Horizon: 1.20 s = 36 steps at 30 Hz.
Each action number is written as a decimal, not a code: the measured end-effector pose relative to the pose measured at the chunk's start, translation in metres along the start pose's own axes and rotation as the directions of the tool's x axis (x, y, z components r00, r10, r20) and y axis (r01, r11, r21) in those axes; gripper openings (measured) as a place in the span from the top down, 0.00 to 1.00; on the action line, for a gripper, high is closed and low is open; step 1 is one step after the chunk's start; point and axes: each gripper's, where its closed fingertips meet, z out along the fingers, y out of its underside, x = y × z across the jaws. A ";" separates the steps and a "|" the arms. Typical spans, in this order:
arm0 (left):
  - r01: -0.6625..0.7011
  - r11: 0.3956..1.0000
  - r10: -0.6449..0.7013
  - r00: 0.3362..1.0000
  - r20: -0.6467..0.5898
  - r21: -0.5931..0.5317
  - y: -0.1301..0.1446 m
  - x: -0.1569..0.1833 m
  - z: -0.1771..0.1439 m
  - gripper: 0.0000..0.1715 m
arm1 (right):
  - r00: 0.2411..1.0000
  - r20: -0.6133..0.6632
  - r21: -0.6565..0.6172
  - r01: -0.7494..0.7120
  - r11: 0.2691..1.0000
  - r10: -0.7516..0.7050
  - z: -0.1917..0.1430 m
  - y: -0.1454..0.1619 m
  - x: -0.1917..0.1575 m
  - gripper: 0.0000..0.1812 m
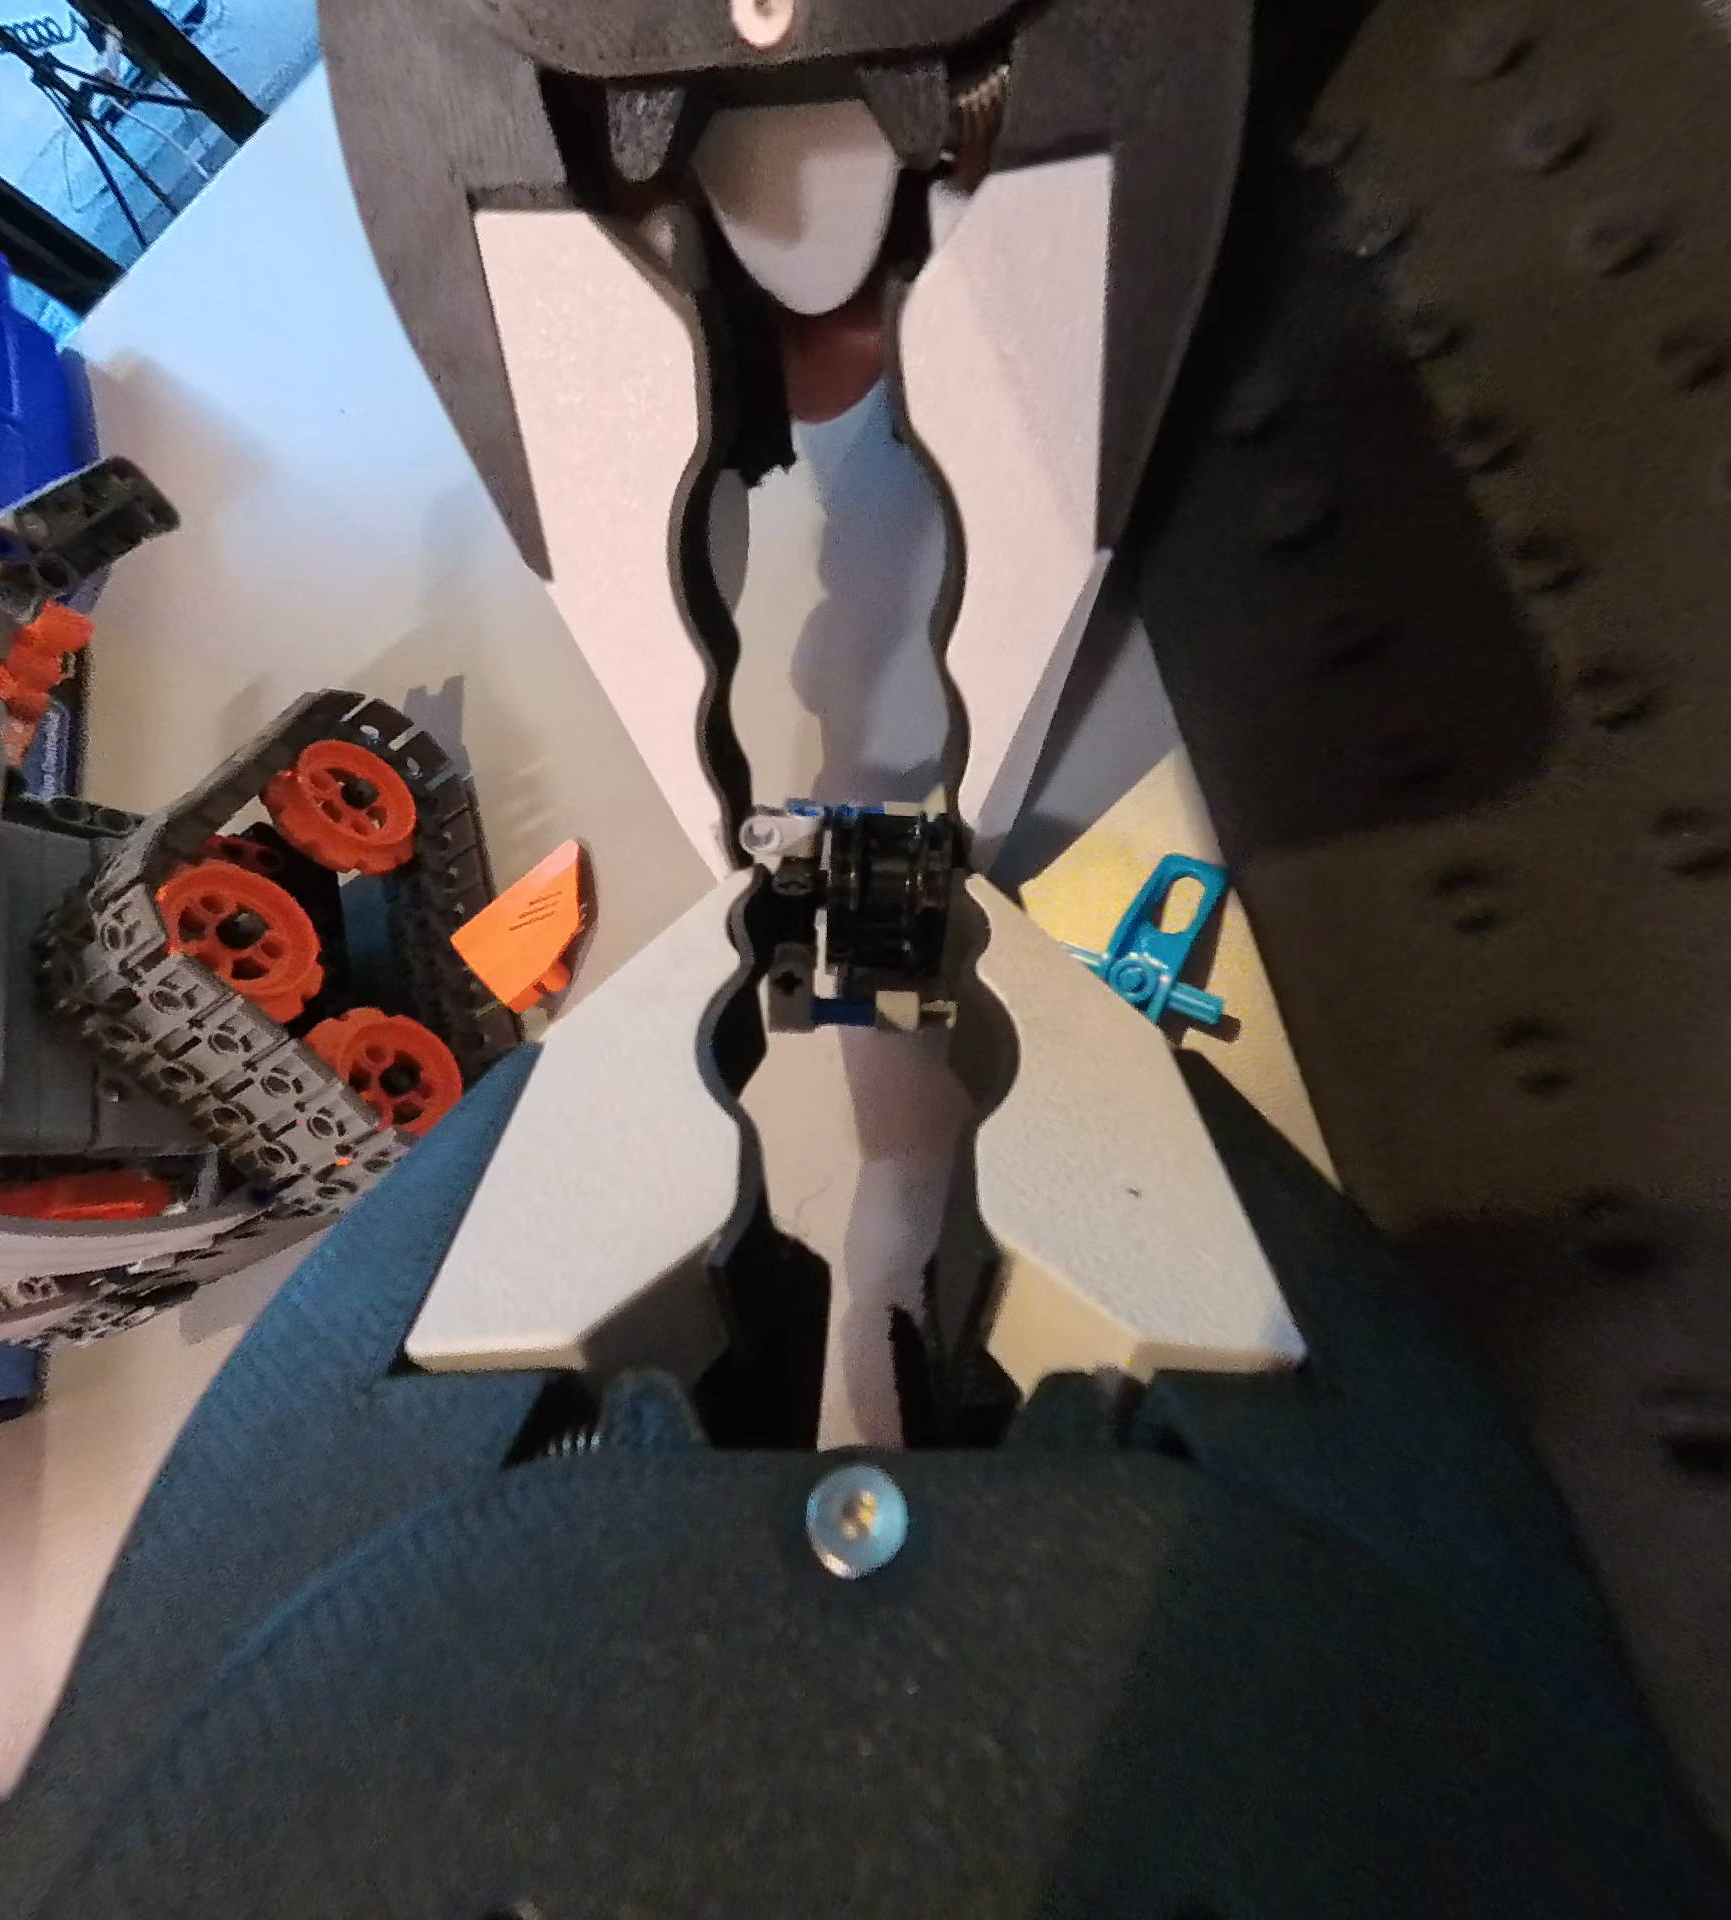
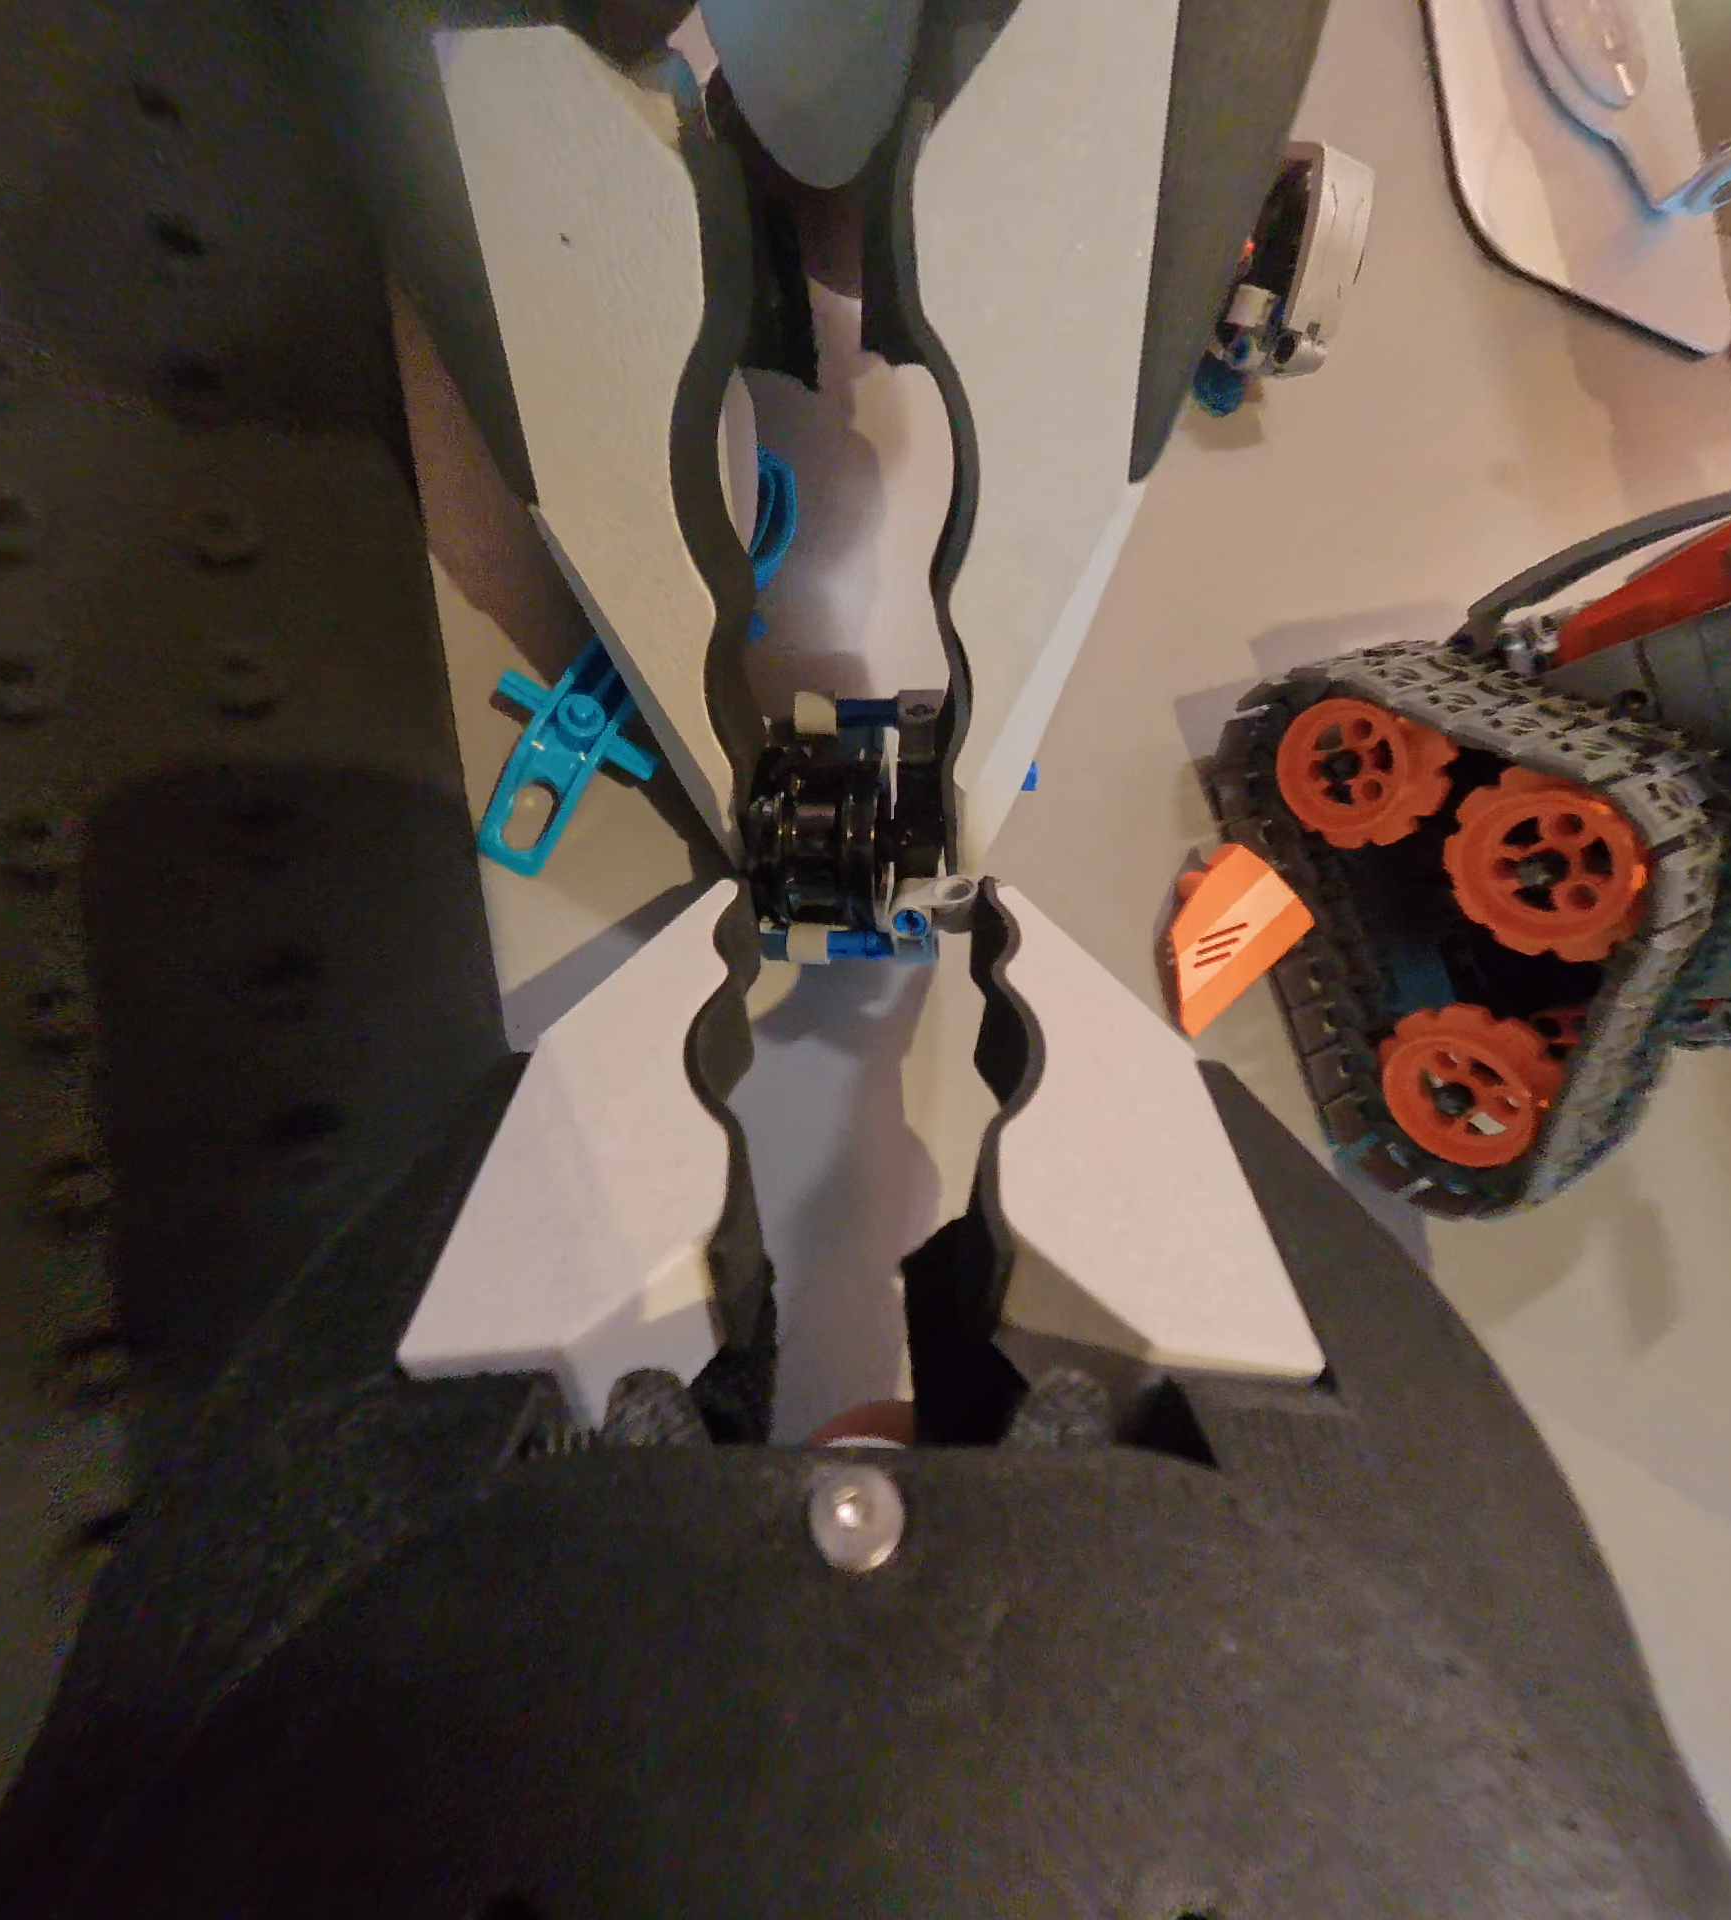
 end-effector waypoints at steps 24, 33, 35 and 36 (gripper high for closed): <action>-0.015 1.000 0.015 0.999 -0.045 0.014 0.000 0.006 -0.002 0.83 | 0.989 0.042 -0.013 0.143 0.990 -0.143 -0.004 0.005 -0.010 0.89; -0.282 0.957 0.290 0.942 0.171 -0.069 -0.003 -0.015 -0.003 0.82 | 0.999 -0.032 0.074 0.042 0.996 -0.040 -0.015 0.002 0.013 0.87; -0.381 0.917 0.398 0.891 0.220 -0.117 0.001 -0.018 -0.001 0.82 | 0.998 -0.061 0.096 0.027 0.995 -0.021 -0.020 0.001 0.019 0.88; -0.420 0.896 0.443 0.869 0.219 -0.143 0.004 -0.015 0.002 0.82 | 0.998 -0.060 0.107 0.041 0.993 -0.034 -0.021 0.001 0.018 0.91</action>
